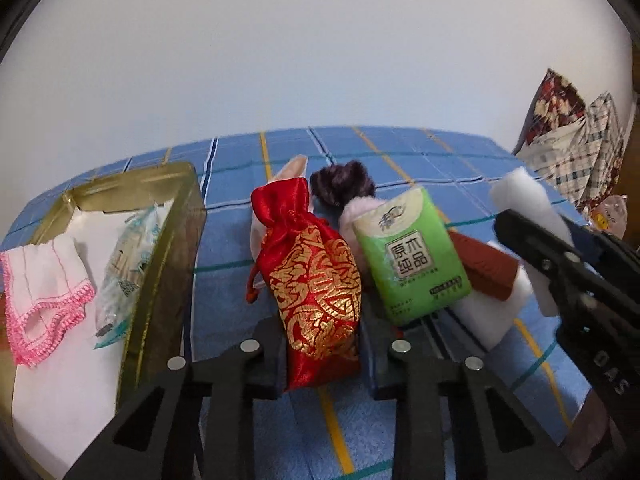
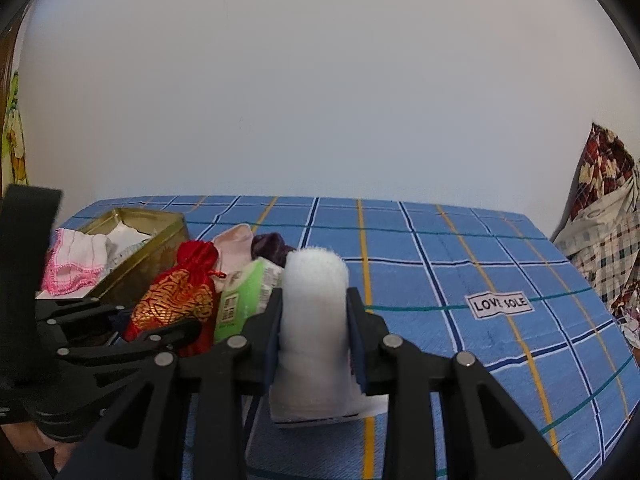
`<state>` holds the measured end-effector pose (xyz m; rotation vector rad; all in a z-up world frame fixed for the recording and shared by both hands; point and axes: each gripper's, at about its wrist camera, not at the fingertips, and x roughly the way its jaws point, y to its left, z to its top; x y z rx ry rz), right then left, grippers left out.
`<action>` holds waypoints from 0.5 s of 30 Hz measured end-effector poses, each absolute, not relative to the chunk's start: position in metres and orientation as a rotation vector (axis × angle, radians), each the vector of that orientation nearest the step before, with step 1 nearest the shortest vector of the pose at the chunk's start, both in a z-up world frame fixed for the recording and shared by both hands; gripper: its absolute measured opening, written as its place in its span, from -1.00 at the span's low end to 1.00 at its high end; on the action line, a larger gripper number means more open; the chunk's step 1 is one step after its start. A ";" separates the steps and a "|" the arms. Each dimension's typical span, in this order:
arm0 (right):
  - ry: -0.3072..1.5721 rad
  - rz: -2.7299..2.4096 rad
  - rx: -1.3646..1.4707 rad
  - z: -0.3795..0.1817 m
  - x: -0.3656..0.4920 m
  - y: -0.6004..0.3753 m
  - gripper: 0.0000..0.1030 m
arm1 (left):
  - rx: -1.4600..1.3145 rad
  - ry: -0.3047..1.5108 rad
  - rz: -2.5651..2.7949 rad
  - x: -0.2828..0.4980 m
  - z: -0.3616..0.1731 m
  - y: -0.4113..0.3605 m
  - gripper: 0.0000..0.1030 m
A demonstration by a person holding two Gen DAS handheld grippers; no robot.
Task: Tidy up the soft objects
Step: 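Grasp the red embroidered pouch with the left gripper and lift it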
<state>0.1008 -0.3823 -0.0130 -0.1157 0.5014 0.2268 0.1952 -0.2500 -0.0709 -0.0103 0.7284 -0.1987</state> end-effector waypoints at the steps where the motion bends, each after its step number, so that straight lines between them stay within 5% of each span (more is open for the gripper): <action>1: 0.493 0.230 -0.112 -0.012 0.099 -0.383 -0.43 | -0.013 0.700 -0.198 0.192 -0.069 -0.249 -0.42; 15: 0.416 0.253 -0.098 -0.004 0.085 -0.385 -0.43 | -0.029 0.553 -0.141 0.179 -0.054 -0.237 -0.42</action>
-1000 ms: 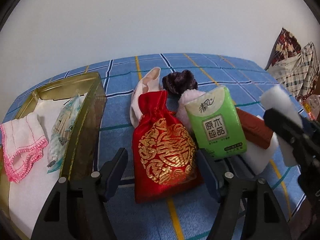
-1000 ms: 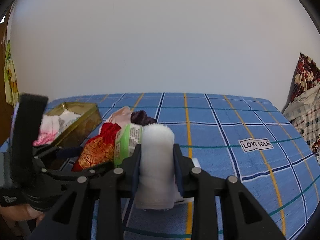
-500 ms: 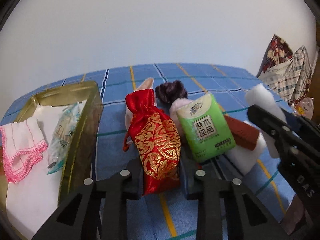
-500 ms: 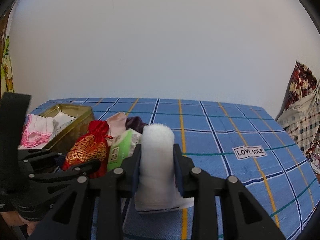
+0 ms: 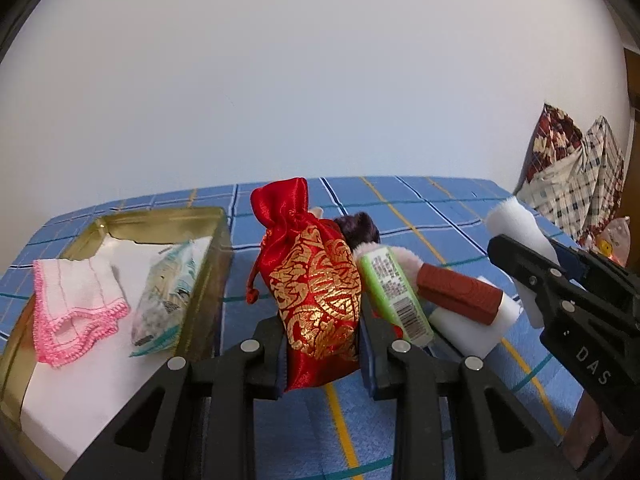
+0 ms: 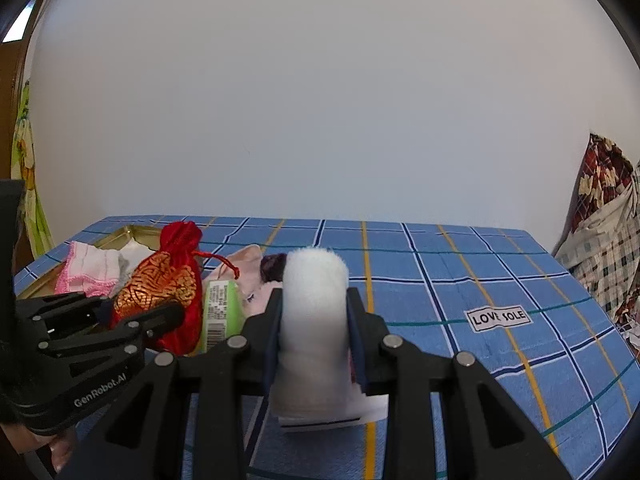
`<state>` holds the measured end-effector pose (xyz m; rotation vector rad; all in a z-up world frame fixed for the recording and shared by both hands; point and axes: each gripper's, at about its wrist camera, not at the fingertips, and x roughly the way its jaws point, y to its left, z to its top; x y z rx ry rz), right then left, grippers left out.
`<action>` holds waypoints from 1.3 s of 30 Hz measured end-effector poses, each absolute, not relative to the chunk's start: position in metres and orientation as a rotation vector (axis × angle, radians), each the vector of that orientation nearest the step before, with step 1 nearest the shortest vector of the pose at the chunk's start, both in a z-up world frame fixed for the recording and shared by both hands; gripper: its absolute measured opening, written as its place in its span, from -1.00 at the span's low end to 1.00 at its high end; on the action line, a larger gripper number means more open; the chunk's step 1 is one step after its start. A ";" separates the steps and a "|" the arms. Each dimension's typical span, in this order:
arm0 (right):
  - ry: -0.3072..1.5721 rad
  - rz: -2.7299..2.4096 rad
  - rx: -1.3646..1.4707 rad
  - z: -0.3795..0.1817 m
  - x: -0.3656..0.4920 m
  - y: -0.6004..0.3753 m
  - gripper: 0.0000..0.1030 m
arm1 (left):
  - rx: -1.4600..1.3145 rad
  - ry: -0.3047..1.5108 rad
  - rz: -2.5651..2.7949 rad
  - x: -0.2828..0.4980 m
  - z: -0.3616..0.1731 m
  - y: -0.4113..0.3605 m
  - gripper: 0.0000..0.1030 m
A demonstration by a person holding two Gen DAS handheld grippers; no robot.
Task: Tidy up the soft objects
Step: 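Grasp the red embroidered pouch with the left gripper and lift it, then carry the red pouch toward the tin with the left gripper while the right gripper holds the white cloth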
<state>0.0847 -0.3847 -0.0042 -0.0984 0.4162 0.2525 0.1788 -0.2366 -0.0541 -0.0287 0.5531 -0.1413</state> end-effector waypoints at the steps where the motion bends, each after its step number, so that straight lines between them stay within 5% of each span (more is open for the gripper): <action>1: 0.412 0.255 -0.097 -0.004 0.084 -0.385 -0.43 | -0.029 0.538 -0.138 0.177 -0.053 -0.235 -0.42; 39: 0.295 0.254 -0.083 0.002 0.057 -0.388 -0.43 | -0.048 0.331 -0.067 0.130 -0.043 -0.214 -0.42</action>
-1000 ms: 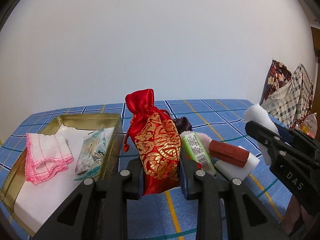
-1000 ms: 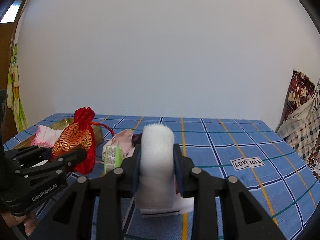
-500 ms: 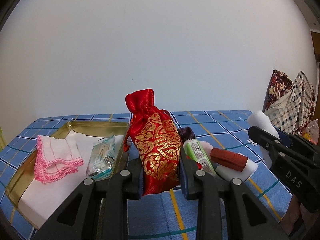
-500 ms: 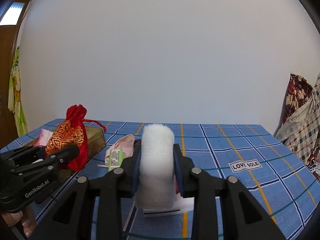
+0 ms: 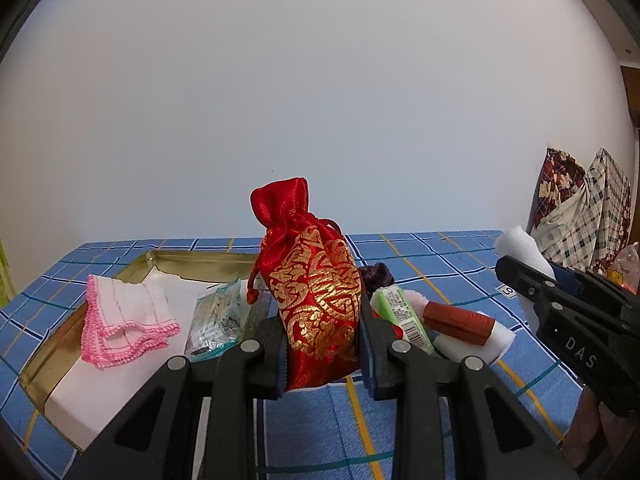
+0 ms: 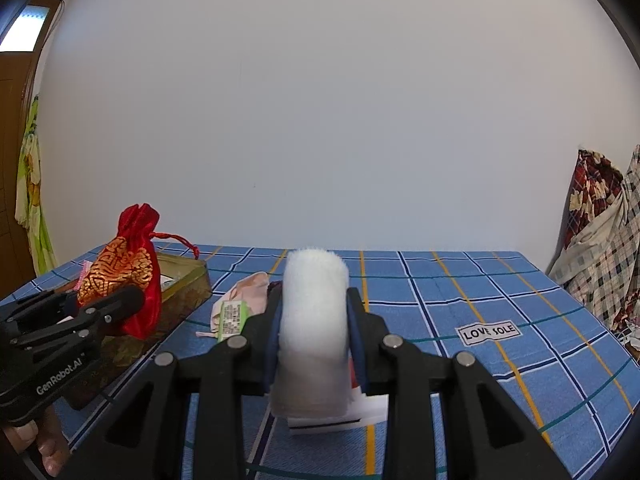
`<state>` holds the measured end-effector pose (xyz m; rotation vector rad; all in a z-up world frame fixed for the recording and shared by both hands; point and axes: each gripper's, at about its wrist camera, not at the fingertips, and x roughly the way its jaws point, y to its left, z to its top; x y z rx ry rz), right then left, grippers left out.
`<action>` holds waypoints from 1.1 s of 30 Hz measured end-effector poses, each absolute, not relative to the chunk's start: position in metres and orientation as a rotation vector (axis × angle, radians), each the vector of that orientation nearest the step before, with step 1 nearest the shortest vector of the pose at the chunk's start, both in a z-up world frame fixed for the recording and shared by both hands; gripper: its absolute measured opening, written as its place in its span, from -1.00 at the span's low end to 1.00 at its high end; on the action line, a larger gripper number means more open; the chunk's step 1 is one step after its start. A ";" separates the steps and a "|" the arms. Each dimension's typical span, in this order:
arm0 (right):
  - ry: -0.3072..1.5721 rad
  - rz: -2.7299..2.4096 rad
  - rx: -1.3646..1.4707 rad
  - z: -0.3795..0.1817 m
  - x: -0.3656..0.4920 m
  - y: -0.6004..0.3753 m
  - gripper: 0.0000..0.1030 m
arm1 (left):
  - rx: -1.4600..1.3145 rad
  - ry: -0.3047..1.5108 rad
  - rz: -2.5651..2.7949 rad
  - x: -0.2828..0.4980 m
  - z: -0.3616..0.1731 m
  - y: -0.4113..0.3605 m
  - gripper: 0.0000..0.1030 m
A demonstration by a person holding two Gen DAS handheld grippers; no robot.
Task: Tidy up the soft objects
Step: 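Carry the red pouch toward the tin with the left gripper while the right gripper holds the white cloth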
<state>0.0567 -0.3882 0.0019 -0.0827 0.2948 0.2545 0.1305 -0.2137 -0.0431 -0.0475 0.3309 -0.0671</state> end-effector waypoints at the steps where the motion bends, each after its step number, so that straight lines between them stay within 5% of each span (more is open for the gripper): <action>1: 0.295 0.256 -0.083 0.002 0.056 -0.388 -0.42 | -0.048 0.329 -0.068 0.130 -0.043 -0.213 -0.42; 33: 0.298 0.328 -0.109 -0.005 0.054 -0.354 -0.42 | -0.071 0.301 0.015 0.109 -0.039 -0.186 -0.42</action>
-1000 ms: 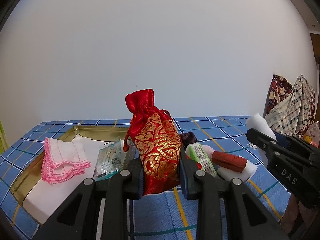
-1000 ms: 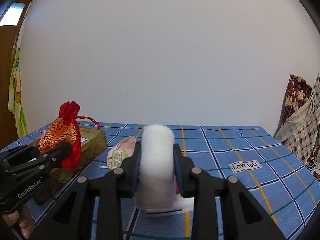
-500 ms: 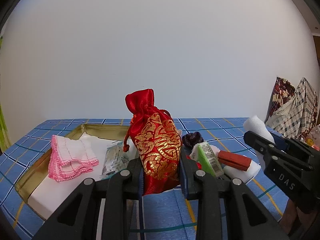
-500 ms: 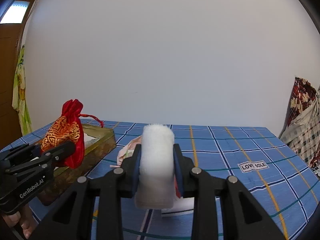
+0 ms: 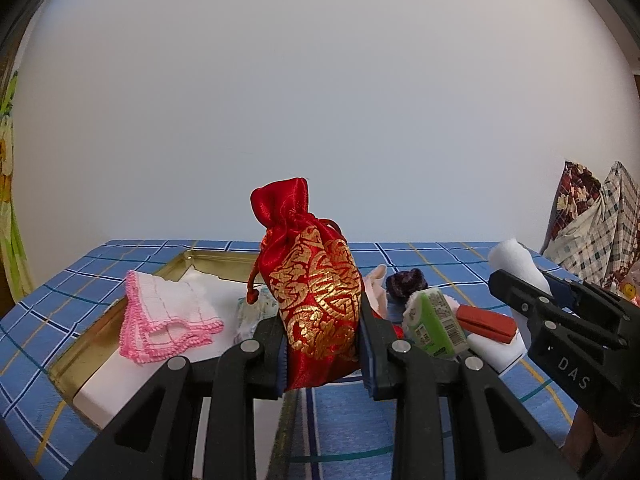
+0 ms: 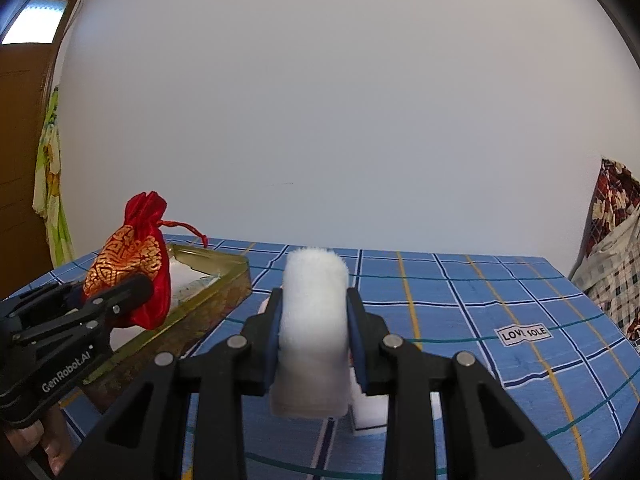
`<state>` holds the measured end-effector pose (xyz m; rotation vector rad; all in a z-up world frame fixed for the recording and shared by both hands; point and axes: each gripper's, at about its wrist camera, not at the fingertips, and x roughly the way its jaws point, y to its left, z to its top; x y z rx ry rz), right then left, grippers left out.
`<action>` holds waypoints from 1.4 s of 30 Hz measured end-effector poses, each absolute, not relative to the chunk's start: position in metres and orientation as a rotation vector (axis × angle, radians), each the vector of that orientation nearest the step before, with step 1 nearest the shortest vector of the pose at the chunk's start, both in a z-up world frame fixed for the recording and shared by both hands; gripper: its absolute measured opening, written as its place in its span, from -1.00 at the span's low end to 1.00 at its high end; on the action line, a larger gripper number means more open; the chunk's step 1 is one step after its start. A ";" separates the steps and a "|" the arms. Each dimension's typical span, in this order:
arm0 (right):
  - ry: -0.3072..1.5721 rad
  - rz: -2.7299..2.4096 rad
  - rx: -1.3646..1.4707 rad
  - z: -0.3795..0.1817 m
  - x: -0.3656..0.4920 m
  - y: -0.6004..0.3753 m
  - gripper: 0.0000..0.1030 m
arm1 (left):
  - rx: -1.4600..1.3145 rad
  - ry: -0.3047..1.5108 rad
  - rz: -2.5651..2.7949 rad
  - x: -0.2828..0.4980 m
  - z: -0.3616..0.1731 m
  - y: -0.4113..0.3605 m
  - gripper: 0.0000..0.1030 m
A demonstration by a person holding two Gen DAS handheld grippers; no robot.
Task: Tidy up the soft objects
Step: 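Carry the red pouch toward the tin with the left gripper while the right gripper holds the white cloth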
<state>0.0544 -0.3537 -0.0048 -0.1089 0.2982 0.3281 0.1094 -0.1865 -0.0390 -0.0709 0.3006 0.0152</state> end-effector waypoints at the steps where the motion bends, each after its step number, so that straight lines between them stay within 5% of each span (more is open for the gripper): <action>1: 0.298 0.331 -0.111 -0.005 0.054 -0.352 -0.42 | -0.071 0.300 0.019 0.108 -0.039 -0.186 -0.42; 42: 0.302 0.431 -0.133 0.001 0.047 -0.372 -0.42 | -0.101 0.307 0.098 0.098 -0.038 -0.147 -0.42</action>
